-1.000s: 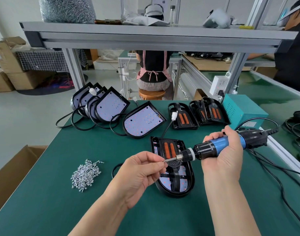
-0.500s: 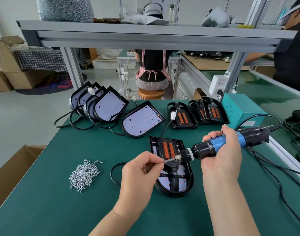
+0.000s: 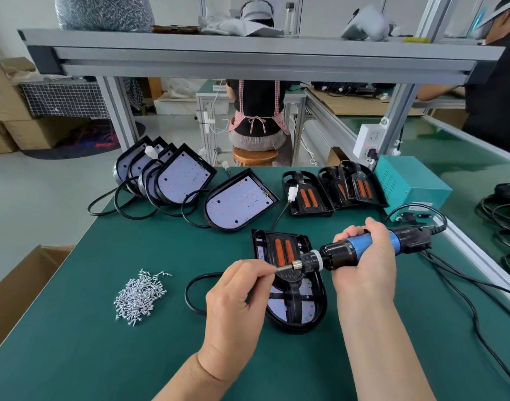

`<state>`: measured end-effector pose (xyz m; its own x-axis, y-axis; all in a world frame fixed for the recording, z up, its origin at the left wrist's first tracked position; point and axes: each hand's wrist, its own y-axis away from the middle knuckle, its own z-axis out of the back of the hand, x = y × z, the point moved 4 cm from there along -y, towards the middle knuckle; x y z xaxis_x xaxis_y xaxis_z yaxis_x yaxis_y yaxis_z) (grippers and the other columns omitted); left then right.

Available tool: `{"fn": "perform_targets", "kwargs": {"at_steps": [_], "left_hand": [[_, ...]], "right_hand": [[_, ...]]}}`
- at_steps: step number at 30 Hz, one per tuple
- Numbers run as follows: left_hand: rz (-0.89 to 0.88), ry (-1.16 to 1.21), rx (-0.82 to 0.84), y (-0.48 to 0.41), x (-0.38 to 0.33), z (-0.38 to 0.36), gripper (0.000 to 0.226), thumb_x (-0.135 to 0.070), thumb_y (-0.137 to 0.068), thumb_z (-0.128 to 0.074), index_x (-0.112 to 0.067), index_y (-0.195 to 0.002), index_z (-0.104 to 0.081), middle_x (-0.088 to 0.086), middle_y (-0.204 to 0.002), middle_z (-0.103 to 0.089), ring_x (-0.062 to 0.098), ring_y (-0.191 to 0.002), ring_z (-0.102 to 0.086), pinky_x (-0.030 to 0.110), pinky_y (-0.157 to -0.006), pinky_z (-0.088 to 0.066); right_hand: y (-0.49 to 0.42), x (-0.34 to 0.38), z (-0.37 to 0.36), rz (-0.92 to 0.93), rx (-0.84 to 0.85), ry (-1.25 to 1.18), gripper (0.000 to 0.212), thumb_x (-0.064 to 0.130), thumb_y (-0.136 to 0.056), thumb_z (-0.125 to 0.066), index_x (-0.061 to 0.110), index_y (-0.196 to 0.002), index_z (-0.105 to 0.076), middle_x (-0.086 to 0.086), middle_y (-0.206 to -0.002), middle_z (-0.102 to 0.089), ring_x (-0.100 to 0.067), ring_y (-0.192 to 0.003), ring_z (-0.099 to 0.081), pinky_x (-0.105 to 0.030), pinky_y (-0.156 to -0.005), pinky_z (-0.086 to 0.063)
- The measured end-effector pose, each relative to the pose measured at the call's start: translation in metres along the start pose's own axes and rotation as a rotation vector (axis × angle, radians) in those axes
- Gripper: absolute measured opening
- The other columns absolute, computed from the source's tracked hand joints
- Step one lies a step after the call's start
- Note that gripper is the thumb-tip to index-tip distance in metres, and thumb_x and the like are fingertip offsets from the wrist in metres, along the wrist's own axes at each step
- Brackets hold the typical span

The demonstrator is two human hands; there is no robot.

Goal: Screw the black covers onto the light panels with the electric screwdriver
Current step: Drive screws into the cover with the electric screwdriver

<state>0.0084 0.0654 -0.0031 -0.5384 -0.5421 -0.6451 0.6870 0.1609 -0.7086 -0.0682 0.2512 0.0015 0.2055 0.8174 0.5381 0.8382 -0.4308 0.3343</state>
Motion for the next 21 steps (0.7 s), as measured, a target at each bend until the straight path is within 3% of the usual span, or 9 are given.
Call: {"fn": "perform_targets", "kwargs": {"at_steps": [3,6,9,11,14,17,21], "left_hand": [[0.124,0.105,0.048,-0.001,0.006,-0.002,0.050,-0.003,-0.082,-0.071,-0.039,-0.115,-0.060,-0.013,-0.087,-0.068,0.010,-0.079,-0.064,0.011,-0.080,-0.047],[0.205,0.131,0.113,-0.001,0.017,-0.002,0.072,-0.001,-0.080,-0.076,-0.054,-0.123,-0.050,-0.013,-0.093,-0.070,0.015,-0.085,-0.066,0.014,-0.083,-0.049],[0.274,0.122,0.082,-0.005,0.028,0.004,0.057,-0.012,-0.080,-0.069,-0.039,-0.127,-0.050,-0.015,-0.099,-0.069,0.011,-0.090,-0.065,0.014,-0.081,-0.048],[0.489,0.092,0.064,-0.014,0.049,0.004,0.043,-0.021,-0.084,-0.064,-0.035,-0.122,-0.051,-0.012,-0.096,-0.066,0.002,-0.087,-0.061,0.020,-0.079,-0.049],[0.780,-0.092,0.297,-0.030,0.077,-0.011,0.049,-0.048,-0.087,-0.065,-0.022,-0.126,-0.051,-0.008,-0.095,-0.063,0.005,-0.090,-0.062,0.032,-0.087,-0.051],[0.817,-0.216,0.490,-0.041,0.083,-0.033,0.072,-0.074,-0.075,-0.061,-0.018,-0.119,-0.052,-0.006,-0.098,-0.058,0.021,-0.100,-0.059,0.035,-0.085,-0.048],[0.764,-0.318,0.550,-0.045,0.086,-0.045,0.067,-0.078,-0.062,-0.067,-0.019,-0.089,-0.053,-0.009,-0.085,-0.059,0.016,-0.084,-0.060,0.036,-0.078,-0.053]], "right_hand": [[-0.002,0.000,-0.003,0.011,0.005,0.009,0.016,0.012,-0.093,-0.068,0.011,-0.094,-0.052,0.000,-0.069,-0.056,-0.014,-0.058,-0.055,-0.027,-0.061,-0.053],[-0.004,0.001,-0.008,0.054,0.015,0.020,0.017,0.010,-0.092,-0.069,0.011,-0.100,-0.054,0.000,-0.070,-0.056,-0.014,-0.056,-0.056,-0.028,-0.061,-0.053],[-0.005,0.005,-0.014,0.131,0.038,0.054,0.021,0.009,-0.091,-0.070,0.010,-0.103,-0.054,-0.001,-0.070,-0.055,-0.015,-0.058,-0.056,-0.028,-0.060,-0.052],[-0.004,0.008,-0.020,0.193,0.080,0.099,0.019,0.008,-0.091,-0.069,0.010,-0.102,-0.054,0.000,-0.067,-0.054,-0.015,-0.056,-0.055,-0.028,-0.058,-0.050],[0.002,0.009,-0.032,0.261,0.186,0.199,0.016,0.006,-0.091,-0.068,0.012,-0.095,-0.053,0.001,-0.063,-0.053,-0.014,-0.051,-0.052,-0.027,-0.054,-0.048],[0.012,0.004,-0.044,0.300,0.285,0.283,0.017,0.002,-0.091,-0.066,0.012,-0.089,-0.053,0.002,-0.063,-0.054,-0.015,-0.050,-0.049,-0.025,-0.051,-0.045],[0.022,-0.001,-0.054,0.335,0.382,0.353,0.017,-0.004,-0.091,-0.063,0.011,-0.088,-0.055,0.001,-0.063,-0.054,-0.016,-0.050,-0.049,-0.026,-0.049,-0.044]]}}
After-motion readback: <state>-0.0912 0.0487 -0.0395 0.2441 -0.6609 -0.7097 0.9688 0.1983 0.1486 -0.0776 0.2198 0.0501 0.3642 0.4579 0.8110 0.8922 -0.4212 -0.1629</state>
